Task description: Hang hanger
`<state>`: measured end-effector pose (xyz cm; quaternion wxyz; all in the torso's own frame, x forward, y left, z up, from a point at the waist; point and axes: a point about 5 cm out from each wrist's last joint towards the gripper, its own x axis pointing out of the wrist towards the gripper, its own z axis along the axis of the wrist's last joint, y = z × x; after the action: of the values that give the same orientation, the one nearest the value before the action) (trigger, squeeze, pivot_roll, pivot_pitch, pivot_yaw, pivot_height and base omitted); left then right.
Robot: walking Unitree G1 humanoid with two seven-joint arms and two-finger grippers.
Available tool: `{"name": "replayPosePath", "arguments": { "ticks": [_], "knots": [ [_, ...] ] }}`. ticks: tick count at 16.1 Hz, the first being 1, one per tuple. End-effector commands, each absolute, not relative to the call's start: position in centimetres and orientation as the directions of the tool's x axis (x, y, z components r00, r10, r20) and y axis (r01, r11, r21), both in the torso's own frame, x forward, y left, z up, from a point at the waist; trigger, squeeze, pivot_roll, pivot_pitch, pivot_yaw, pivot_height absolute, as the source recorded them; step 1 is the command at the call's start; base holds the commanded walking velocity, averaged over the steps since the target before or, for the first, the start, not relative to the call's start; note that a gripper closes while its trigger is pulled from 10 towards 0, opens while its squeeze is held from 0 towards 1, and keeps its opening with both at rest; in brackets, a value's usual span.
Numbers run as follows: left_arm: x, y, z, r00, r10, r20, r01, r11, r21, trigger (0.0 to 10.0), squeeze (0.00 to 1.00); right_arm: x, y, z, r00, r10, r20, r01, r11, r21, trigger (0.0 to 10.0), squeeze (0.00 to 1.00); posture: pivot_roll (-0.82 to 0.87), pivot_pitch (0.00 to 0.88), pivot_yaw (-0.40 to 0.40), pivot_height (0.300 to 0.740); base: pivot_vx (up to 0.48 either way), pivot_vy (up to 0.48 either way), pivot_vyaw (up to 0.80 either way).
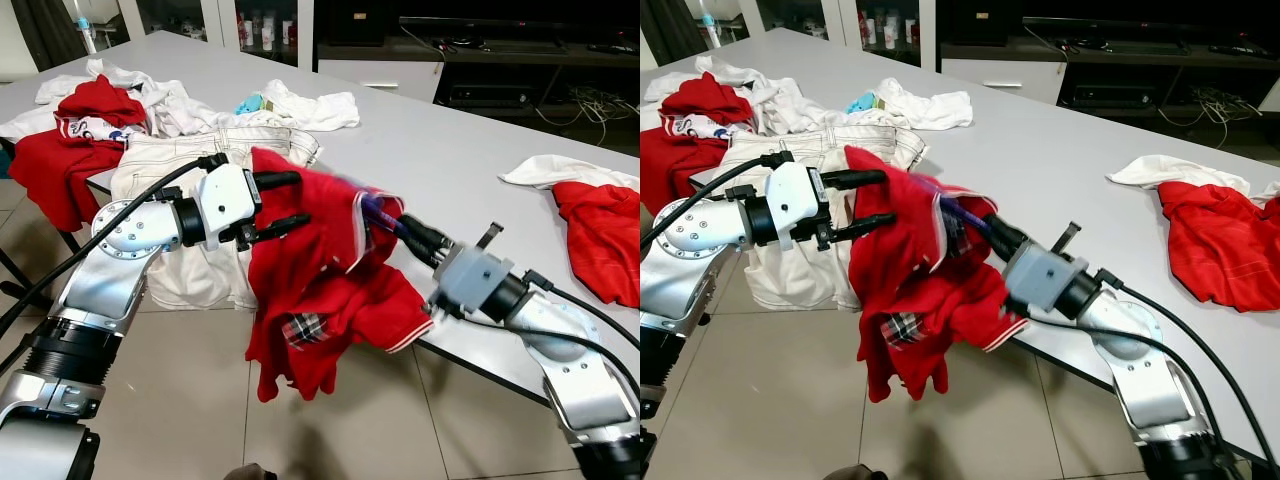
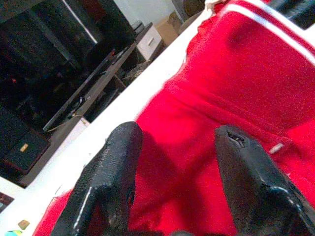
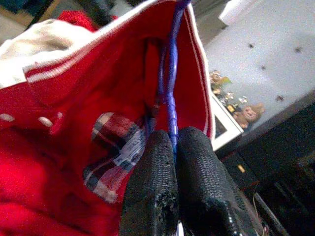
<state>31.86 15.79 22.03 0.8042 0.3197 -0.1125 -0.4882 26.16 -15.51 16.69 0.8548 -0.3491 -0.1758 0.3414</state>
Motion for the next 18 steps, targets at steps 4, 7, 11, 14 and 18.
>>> {"name": "replayPosePath", "arguments": {
  "ticks": [4, 7, 11, 14, 18],
  "knots": [
    [31.6, 15.7, 22.9, 0.476, -0.868, -0.139, 0.704, 0.281, 0.653, 10.0, 0.0, 25.4, -15.2, 16.9, 0.664, 0.745, 0.056, -0.44, 0.45, -0.777, 10.0, 0.0, -0.05, 0.0, -0.015, 0.74, 0.0, 0.0, 0.0],
    [31.2, 15.9, 21.8, 0.437, -0.873, -0.218, 0.77, 0.237, 0.593, 10.0, 0.0, 25.4, -14.9, 17.6, 0.653, 0.753, 0.084, -0.41, 0.444, -0.797, 10.0, 0.0, -0.05, 0.0, -0.012, 0.74, 0.0, 0.0, 0.0],
    [30.7, 15.8, 21.5, 0.385, -0.898, -0.215, 0.82, 0.225, 0.526, 10.0, 1.0, 25.4, -14.7, 17.6, 0.645, 0.76, 0.078, -0.401, 0.424, -0.812, 10.0, 0.0, -0.05, 0.0, -0.009, 0.74, 0.0, 0.0, 0.0],
    [30.7, 15.9, 21.8, 0.391, -0.889, -0.238, 0.801, 0.202, 0.564, 10.0, 0.14, 25.4, -14.8, 17.4, 0.644, 0.762, 0.073, -0.404, 0.419, -0.813, 10.0, 0.0, -0.05, 0.0, -0.01, 0.74, 0.0, 0.0, 0.0],
    [30.4, 16.5, 19.7, 0.377, -0.825, -0.421, 0.811, 0.075, 0.58, 10.0, 0.0, 25.1, -14.4, 17.9, 0.616, 0.784, 0.078, -0.412, 0.405, -0.816, 10.0, 0.0, -0.05, 0.0, -0.011, 0.74, 0.0, 0.0, 0.0]
  ]
}}
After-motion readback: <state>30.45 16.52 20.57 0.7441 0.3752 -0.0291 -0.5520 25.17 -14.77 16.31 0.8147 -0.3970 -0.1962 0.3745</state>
